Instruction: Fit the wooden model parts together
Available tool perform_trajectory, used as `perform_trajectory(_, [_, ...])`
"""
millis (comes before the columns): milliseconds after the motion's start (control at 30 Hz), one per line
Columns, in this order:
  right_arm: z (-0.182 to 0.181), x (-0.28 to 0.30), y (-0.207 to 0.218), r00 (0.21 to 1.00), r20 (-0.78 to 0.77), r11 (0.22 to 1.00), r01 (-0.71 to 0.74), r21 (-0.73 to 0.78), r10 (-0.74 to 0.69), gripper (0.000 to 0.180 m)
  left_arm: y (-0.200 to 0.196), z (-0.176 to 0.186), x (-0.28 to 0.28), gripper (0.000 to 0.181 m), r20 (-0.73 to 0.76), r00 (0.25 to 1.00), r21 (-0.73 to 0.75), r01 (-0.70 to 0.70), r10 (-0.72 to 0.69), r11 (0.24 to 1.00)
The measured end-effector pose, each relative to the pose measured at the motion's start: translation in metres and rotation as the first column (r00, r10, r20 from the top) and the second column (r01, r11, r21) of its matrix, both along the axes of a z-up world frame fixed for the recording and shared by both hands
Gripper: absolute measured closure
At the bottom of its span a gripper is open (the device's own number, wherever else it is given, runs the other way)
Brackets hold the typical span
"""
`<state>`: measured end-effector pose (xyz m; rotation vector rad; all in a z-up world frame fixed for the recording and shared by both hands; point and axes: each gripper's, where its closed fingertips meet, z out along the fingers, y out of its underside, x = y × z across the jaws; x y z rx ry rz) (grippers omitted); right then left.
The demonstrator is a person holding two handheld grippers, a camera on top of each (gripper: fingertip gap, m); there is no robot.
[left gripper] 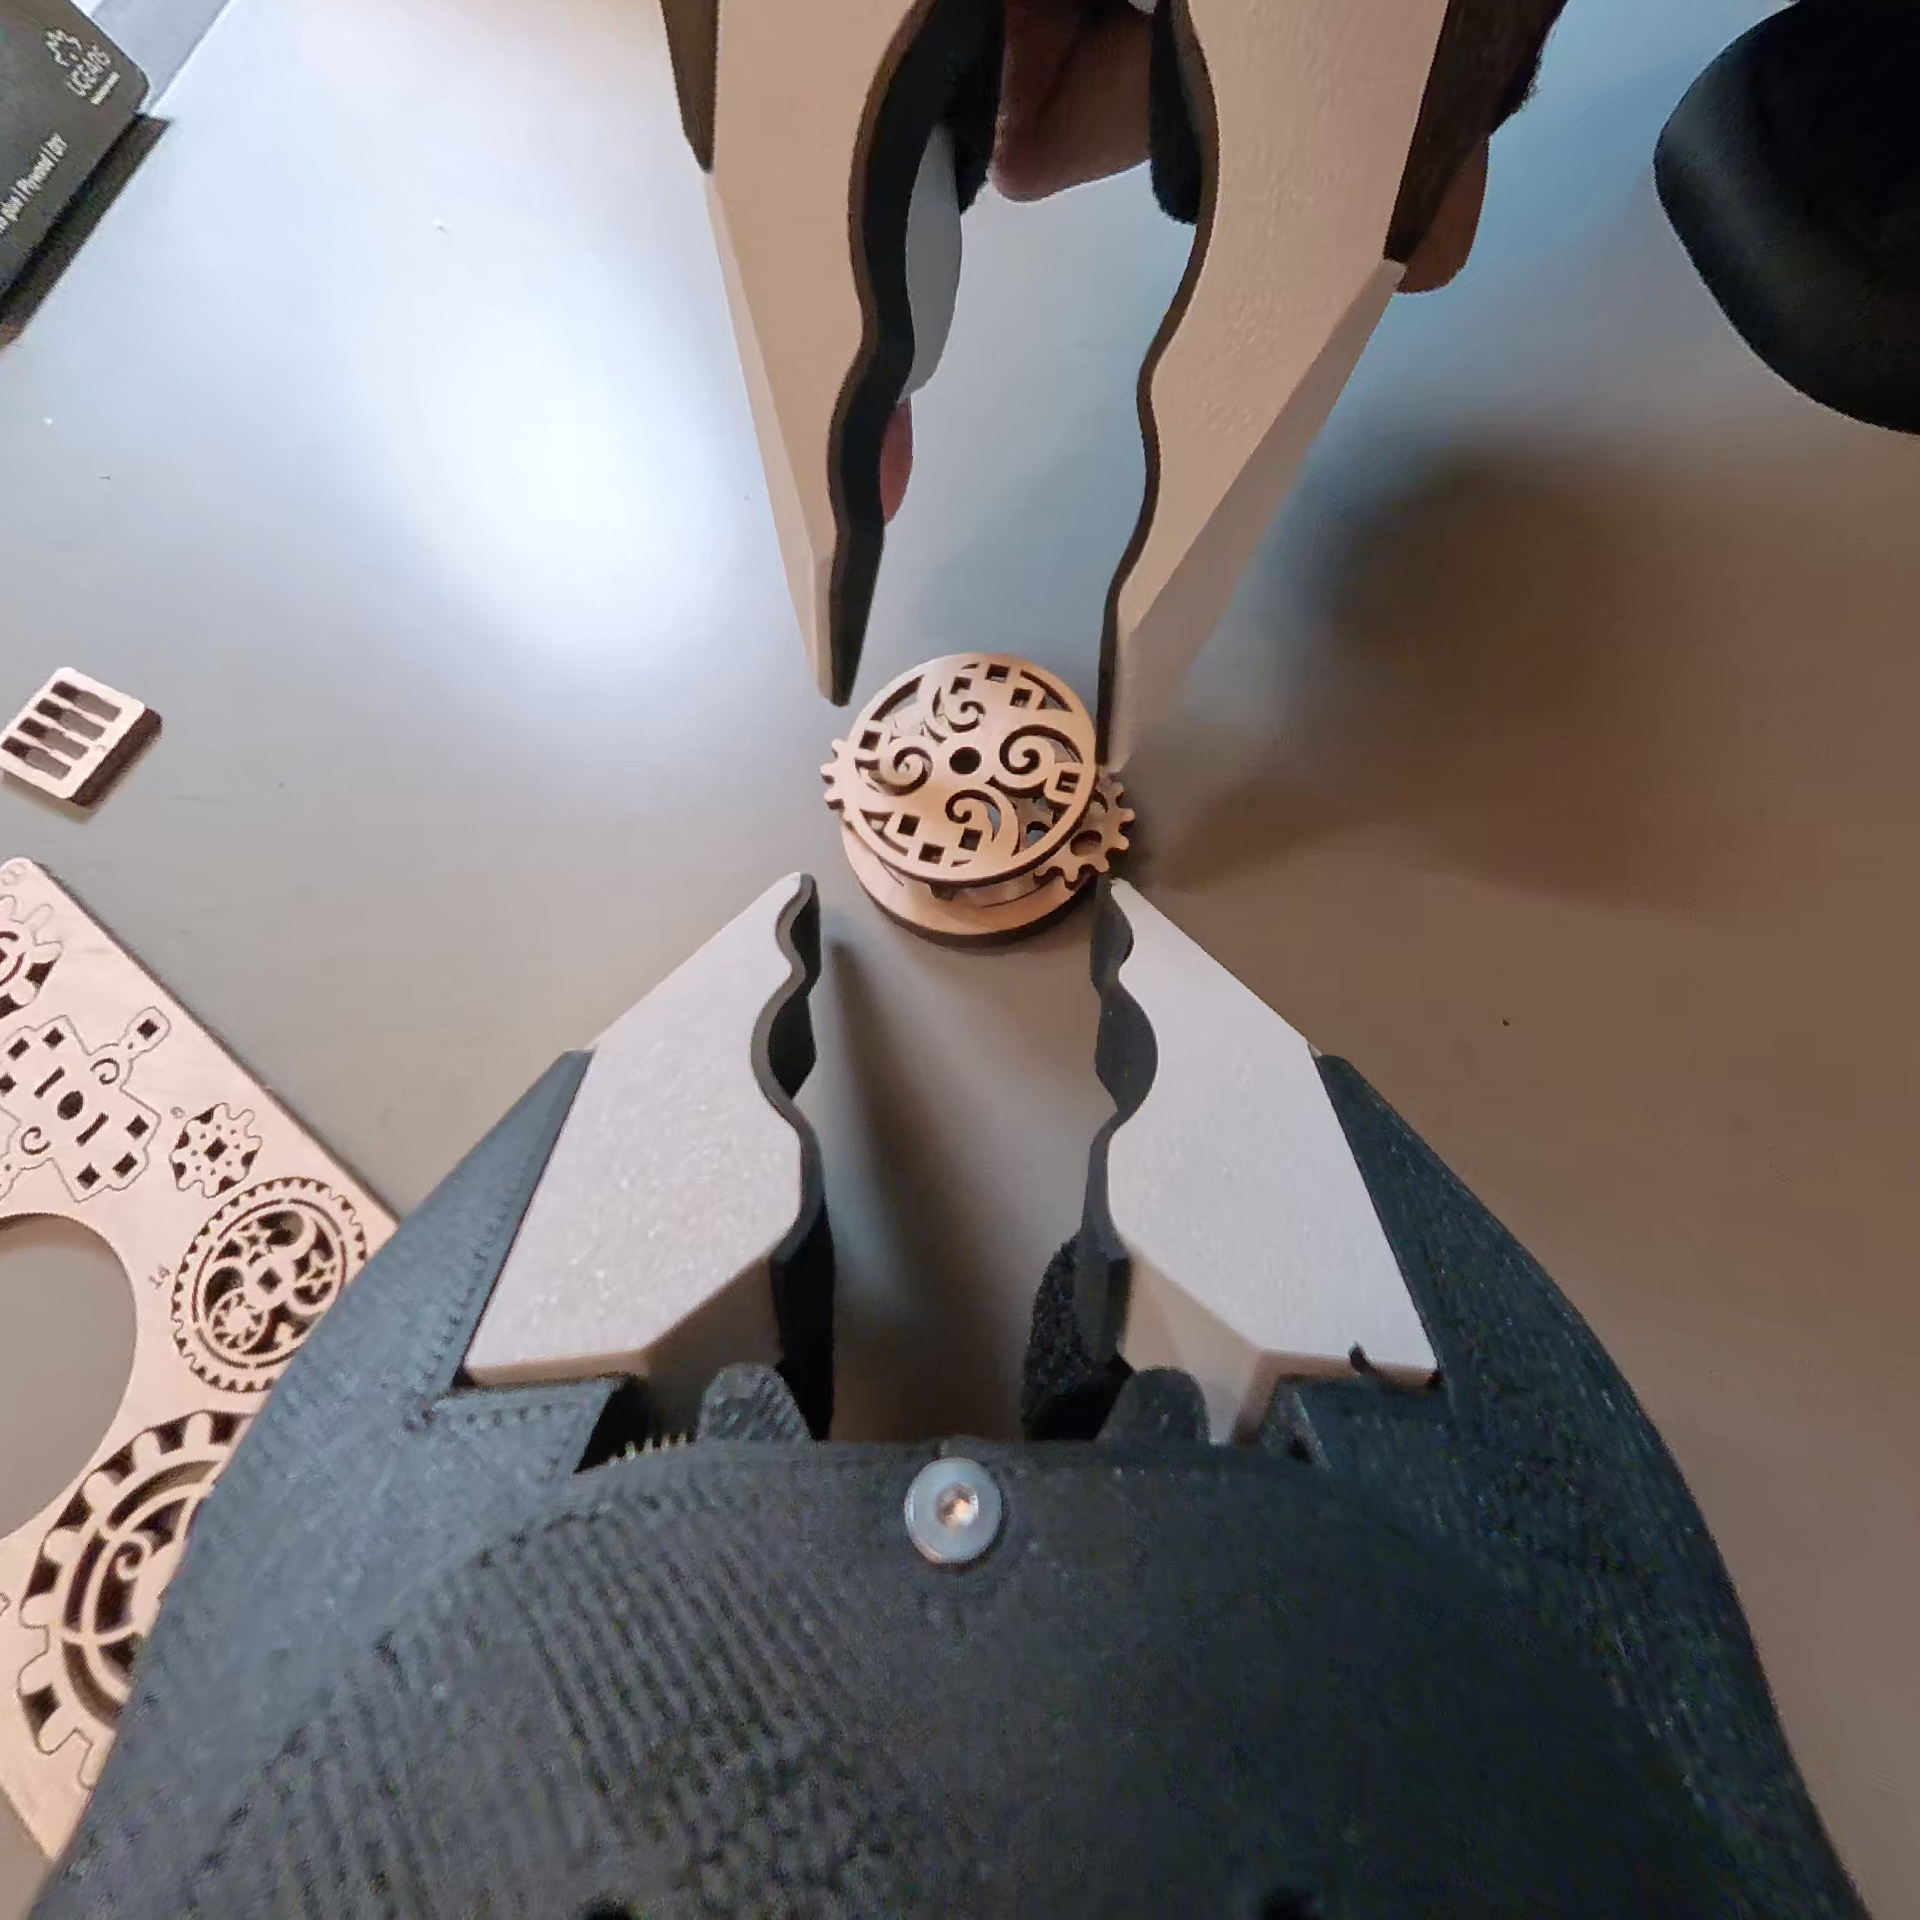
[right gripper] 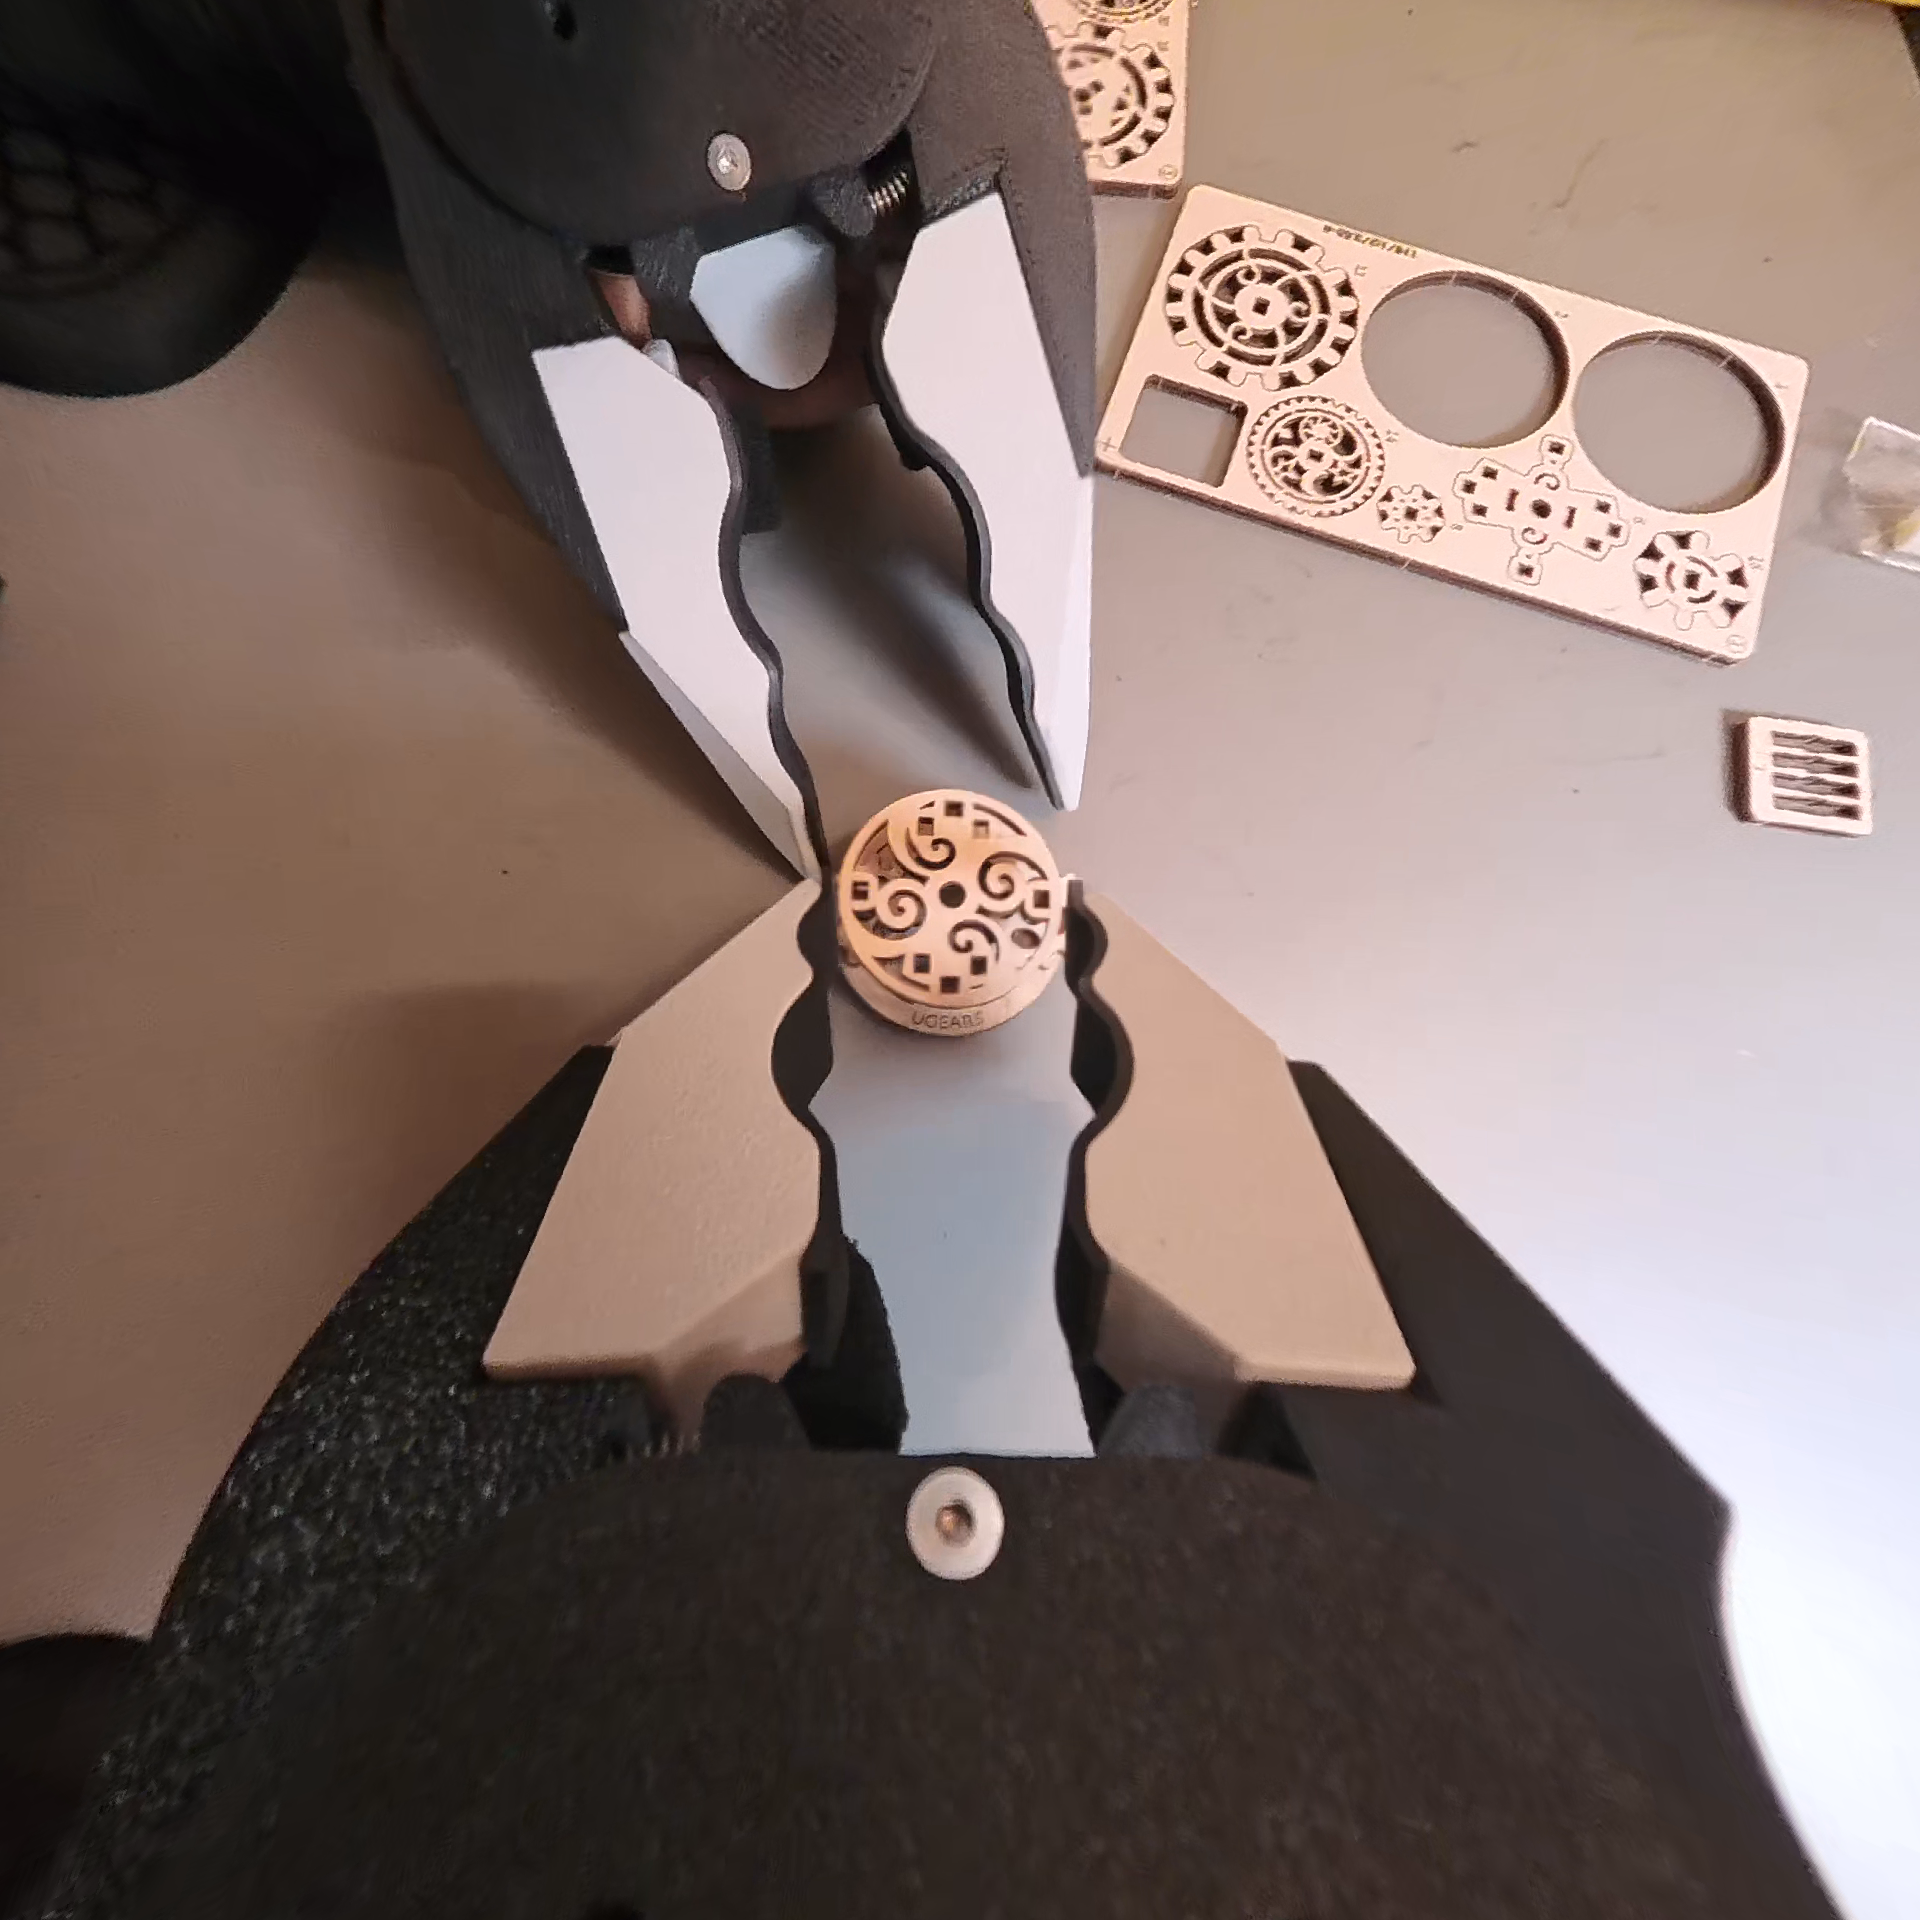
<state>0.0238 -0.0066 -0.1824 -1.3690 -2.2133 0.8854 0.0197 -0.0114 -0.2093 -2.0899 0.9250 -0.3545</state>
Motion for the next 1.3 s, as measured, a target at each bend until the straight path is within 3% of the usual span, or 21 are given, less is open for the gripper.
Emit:
perform_trajectory(400, [-0.007,0.005,-0.005,0.999,0.011,0.999,-0.038,0.017,0.038,0.145,-0.006,0.001,0.006,0.133,0.047,0.998,-0.037,0.033,-0.031,0.999])
perform_trajectory(600, [0.009,0.002,-0.003,0.999,-0.042,0.997,0.002,-0.074,-0.005,0.148,0.003,0.012,0.007,0.114,0.146,0.989,-0.033,0.027,-0.022,0.999])
perform_trajectory(733, [0.002,0.000,-0.002,0.999,0.001,0.992,0.040,-0.116,-0.040,0.152,0.009,0.007,0.016,0.104,0.148,0.988,-0.086,0.057,-0.044,0.995])
perform_trajectory(1000, [-0.008,0.002,-0.004,0.998,0.051,0.998,0.041,-0.051,-0.038,0.151,0.007,-0.002,0.019,0.118,0.057,0.996,-0.072,0.074,-0.070,0.995])
perform_trajectory(1300, [-0.009,0.004,-0.006,0.994,0.104,0.999,0.041,-0.016,-0.039,0.155,0.005,-0.002,0.020,0.119,0.059,0.996,-0.075,0.077,-0.073,0.994])
